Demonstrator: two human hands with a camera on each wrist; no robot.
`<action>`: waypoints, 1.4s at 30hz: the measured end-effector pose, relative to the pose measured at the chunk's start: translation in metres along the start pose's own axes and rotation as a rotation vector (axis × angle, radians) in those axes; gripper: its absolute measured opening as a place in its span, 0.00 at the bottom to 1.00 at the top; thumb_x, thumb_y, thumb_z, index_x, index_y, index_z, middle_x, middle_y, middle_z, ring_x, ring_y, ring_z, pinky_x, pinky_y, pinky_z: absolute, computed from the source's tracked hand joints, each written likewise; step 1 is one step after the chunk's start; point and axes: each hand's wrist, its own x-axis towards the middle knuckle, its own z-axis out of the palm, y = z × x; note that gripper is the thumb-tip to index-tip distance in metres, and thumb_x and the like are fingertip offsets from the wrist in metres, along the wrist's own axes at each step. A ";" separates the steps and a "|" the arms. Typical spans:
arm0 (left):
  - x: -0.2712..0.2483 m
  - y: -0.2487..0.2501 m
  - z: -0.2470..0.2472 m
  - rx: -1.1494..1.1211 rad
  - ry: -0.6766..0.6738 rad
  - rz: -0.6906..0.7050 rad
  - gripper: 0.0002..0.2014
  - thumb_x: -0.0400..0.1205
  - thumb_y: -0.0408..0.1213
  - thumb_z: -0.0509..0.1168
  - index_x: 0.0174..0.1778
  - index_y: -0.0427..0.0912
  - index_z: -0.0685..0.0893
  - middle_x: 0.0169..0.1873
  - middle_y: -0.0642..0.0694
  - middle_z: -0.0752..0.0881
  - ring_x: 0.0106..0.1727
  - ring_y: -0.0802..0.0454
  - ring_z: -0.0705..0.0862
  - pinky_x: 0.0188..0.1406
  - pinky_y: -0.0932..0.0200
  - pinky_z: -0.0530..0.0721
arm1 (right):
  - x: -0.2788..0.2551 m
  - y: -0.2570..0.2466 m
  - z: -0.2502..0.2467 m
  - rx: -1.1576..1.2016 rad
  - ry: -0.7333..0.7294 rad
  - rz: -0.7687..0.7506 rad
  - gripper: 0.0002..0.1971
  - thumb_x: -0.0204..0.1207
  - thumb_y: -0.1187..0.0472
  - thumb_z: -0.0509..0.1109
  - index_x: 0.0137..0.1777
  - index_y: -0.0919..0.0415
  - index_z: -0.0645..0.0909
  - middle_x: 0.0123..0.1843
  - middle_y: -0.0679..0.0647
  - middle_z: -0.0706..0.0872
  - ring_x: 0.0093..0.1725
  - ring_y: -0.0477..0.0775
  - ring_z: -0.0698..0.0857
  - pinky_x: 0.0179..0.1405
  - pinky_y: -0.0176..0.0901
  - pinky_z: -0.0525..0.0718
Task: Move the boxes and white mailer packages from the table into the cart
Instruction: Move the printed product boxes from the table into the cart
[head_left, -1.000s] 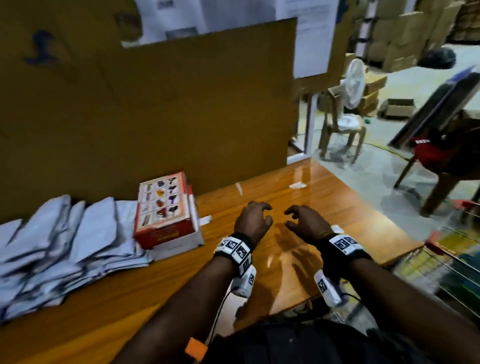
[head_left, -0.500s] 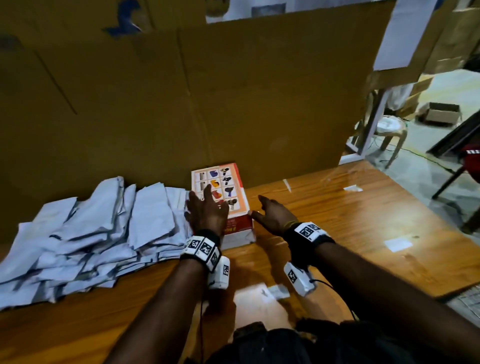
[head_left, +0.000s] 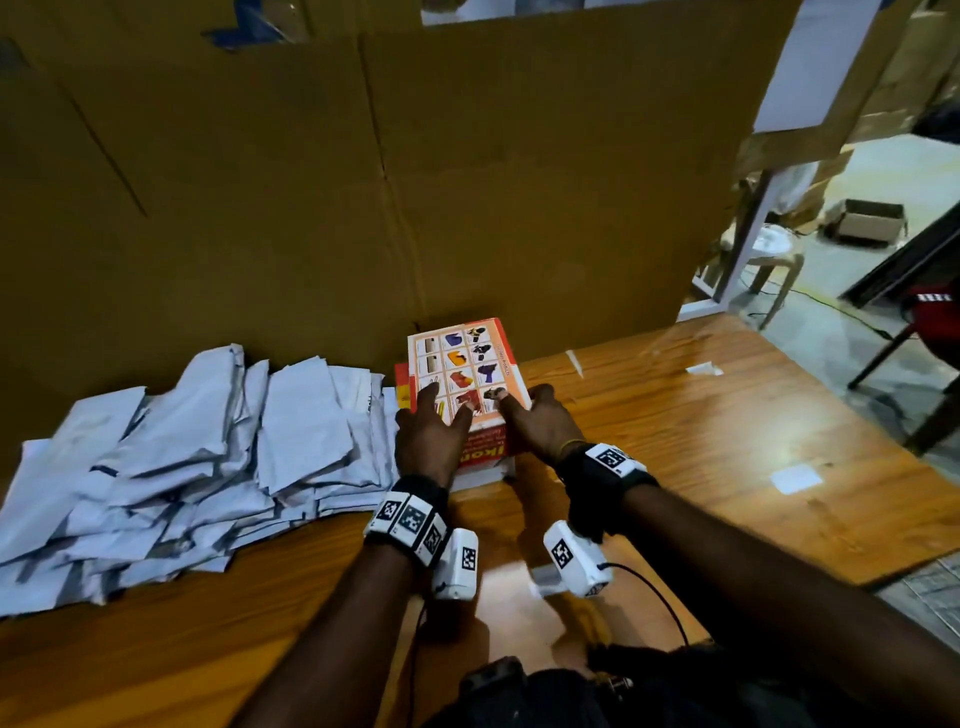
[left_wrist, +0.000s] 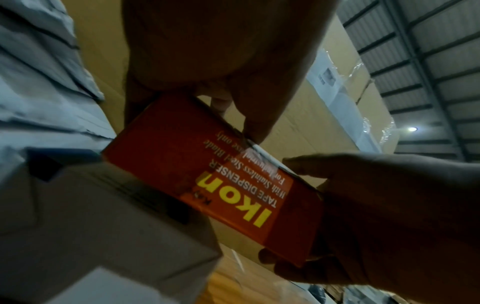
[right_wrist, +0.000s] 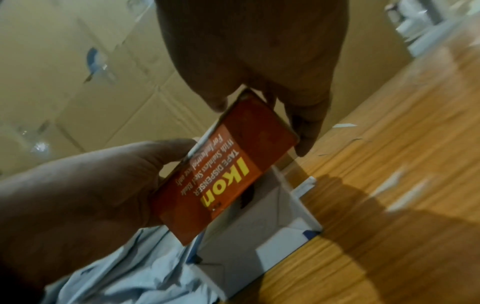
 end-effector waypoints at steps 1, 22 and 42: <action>-0.004 0.007 0.004 0.005 0.004 0.026 0.30 0.81 0.57 0.64 0.79 0.54 0.68 0.69 0.37 0.76 0.68 0.37 0.78 0.64 0.49 0.77 | -0.002 0.003 -0.006 0.028 0.031 0.015 0.32 0.79 0.36 0.64 0.69 0.63 0.67 0.64 0.63 0.84 0.61 0.65 0.84 0.55 0.48 0.80; -0.151 0.196 0.215 -0.154 -0.421 0.403 0.22 0.78 0.57 0.66 0.69 0.67 0.75 0.65 0.43 0.74 0.59 0.44 0.81 0.55 0.52 0.85 | -0.090 0.194 -0.291 0.584 0.471 0.192 0.23 0.69 0.45 0.72 0.61 0.52 0.75 0.60 0.58 0.87 0.53 0.57 0.89 0.48 0.49 0.85; -0.346 0.377 0.442 0.007 -0.958 0.735 0.25 0.77 0.54 0.62 0.69 0.48 0.83 0.65 0.38 0.84 0.66 0.43 0.82 0.65 0.54 0.78 | -0.216 0.385 -0.513 0.409 0.882 0.307 0.37 0.71 0.63 0.78 0.79 0.56 0.67 0.74 0.56 0.78 0.66 0.56 0.81 0.63 0.39 0.75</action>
